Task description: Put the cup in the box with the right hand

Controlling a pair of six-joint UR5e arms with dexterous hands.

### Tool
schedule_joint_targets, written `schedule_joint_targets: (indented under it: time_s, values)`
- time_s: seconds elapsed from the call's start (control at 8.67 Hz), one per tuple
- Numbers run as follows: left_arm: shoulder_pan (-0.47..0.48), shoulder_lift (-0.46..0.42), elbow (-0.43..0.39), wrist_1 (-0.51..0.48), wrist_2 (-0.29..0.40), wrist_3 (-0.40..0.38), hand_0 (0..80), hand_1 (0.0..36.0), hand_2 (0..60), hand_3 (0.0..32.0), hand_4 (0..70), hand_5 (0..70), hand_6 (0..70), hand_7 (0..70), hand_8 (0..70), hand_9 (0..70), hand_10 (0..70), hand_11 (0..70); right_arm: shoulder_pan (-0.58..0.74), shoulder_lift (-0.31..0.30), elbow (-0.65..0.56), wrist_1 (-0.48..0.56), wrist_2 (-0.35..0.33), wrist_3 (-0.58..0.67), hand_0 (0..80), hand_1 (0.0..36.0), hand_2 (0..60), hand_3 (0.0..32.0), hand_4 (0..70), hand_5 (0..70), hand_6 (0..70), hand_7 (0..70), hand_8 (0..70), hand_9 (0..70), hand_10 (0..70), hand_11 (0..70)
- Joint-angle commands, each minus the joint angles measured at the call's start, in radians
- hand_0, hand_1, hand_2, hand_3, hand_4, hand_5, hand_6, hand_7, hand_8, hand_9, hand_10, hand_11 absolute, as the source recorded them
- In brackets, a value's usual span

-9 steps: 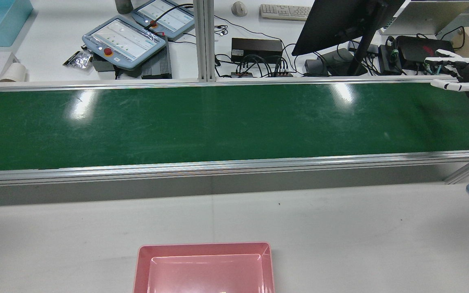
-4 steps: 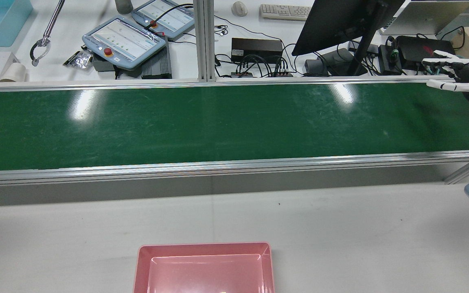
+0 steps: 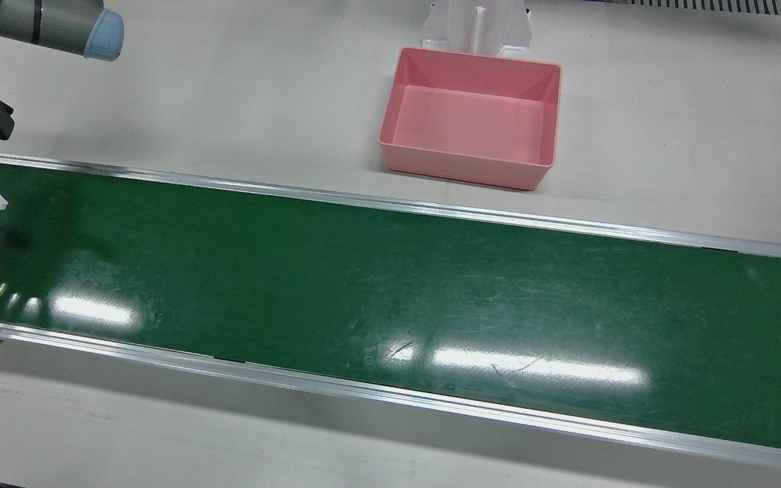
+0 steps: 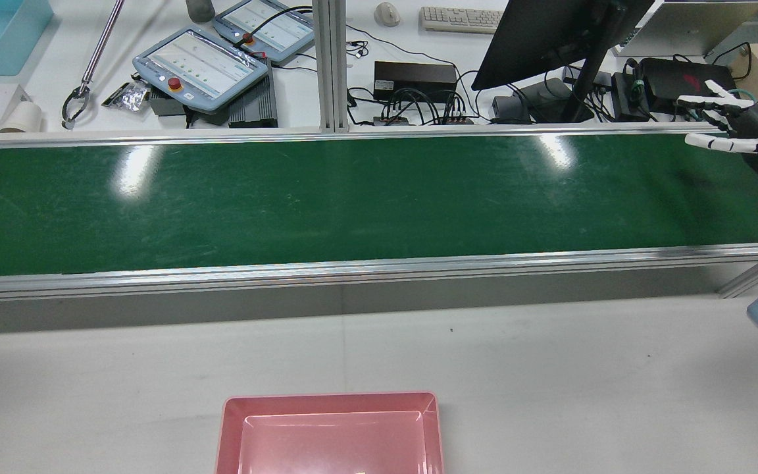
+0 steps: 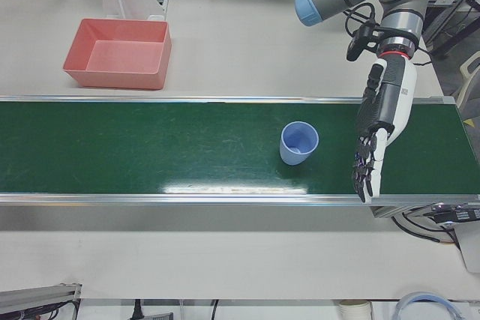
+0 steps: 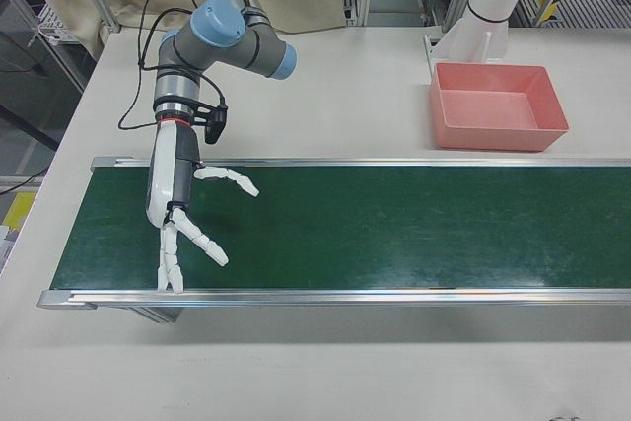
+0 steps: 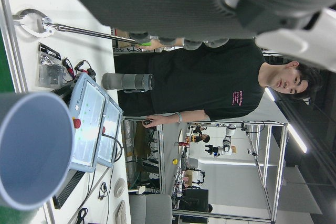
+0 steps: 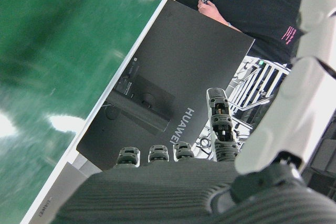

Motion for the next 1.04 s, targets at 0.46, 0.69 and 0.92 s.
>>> schedule_joint_targets:
  time_s: [0.46, 0.69, 0.92]
  values:
    - [0.0, 0.0, 0.0, 0.0, 0.0, 0.0, 0.0, 0.0, 0.0, 0.0, 0.0, 0.0, 0.0, 0.0, 0.0, 0.0, 0.0, 0.0, -0.033, -0.016, -0.052, 0.106, 0.0, -0.038, 44.7, 7.1, 6.1, 7.4, 9.3, 3.0, 1.8, 9.1, 1.5, 4.7, 1.5, 3.3]
    - [0.0, 0.0, 0.0, 0.0, 0.001, 0.0, 0.0, 0.0, 0.0, 0.0, 0.0, 0.0, 0.0, 0.0, 0.0, 0.0, 0.0, 0.0, -0.03, -0.015, -0.053, 0.106, 0.001, -0.03, 43.2, 4.8, 3.0, 7.0, 11.3, 2.5, 1.8, 9.4, 1.3, 4.8, 1.7, 3.4]
    - [0.0, 0.0, 0.0, 0.0, 0.0, 0.0, 0.0, 0.0, 0.0, 0.0, 0.0, 0.0, 0.0, 0.0, 0.0, 0.0, 0.0, 0.0, -0.025, -0.015, -0.055, 0.106, 0.001, -0.025, 41.5, 7.3, 12.0, 2.2, 11.9, 2.6, 2.6, 11.0, 1.2, 5.0, 2.3, 4.4]
